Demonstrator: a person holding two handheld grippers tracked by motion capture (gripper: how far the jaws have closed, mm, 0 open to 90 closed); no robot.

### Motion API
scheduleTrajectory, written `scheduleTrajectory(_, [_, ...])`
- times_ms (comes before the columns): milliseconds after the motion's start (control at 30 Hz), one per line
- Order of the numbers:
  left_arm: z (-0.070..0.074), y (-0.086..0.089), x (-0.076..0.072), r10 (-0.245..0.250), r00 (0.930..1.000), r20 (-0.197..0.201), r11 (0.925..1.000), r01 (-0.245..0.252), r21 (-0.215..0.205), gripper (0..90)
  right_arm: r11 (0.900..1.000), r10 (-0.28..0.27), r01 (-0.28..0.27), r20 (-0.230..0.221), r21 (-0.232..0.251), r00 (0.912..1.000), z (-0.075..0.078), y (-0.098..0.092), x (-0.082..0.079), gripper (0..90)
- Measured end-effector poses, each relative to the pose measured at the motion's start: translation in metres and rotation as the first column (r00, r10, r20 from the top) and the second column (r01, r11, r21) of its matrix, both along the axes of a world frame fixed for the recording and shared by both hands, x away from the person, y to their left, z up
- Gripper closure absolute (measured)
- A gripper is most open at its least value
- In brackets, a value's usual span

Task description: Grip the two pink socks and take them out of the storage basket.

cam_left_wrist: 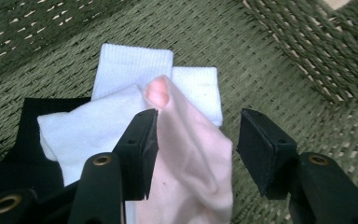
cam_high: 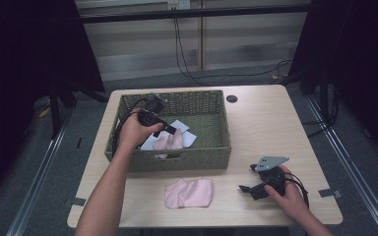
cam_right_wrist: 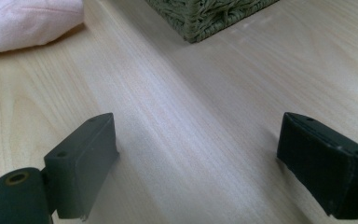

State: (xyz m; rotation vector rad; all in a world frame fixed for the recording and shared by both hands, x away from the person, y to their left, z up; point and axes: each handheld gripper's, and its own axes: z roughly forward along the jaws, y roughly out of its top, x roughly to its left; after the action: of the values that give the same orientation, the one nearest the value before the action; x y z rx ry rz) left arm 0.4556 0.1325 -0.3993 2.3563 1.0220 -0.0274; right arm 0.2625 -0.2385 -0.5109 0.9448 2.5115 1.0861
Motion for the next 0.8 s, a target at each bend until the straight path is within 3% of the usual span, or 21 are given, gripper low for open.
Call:
scheduleTrajectory(400, [-0.025,-0.006,0.009,0.007,0.9983,-0.057,1.0000,-0.007,0.000,48.6,1.000,0.000,0.000,0.000,0.000,1.0000,0.000,0.000,0.000,11.1])
scheduleTrajectory(467, [-0.027,-0.007,0.009,-0.006,0.9982,-0.059,1.0000,0.006,0.005,55.6,1.000,0.000,0.000,0.000,0.000,1.0000,0.000,0.000,0.000,11.1])
scheduleTrajectory(500, [-0.029,-0.008,0.009,-0.002,0.9982,-0.060,1.0000,0.002,0.001,64.9,1.000,0.000,0.000,0.000,0.000,1.0000,0.000,0.000,0.000,11.1])
scheduleTrajectory(533, [-0.030,-0.008,0.010,-0.017,0.9981,-0.060,0.9996,0.018,0.023,64.9,1.000,0.000,0.000,0.000,0.000,1.0000,0.000,0.000,0.000,11.1])
scheduleTrajectory(667, [-0.031,-0.006,0.011,-0.018,0.9971,-0.074,0.9984,0.022,0.053,84.3,1.000,0.001,-0.001,0.000,0.000,1.0000,0.000,0.000,0.000,11.1])
scheduleTrajectory(800, [-0.020,-0.002,0.010,-0.022,0.9972,-0.071,0.9979,0.026,0.060,86.6,1.000,0.001,-0.001,0.000,0.000,1.0000,0.000,0.000,0.000,11.1])
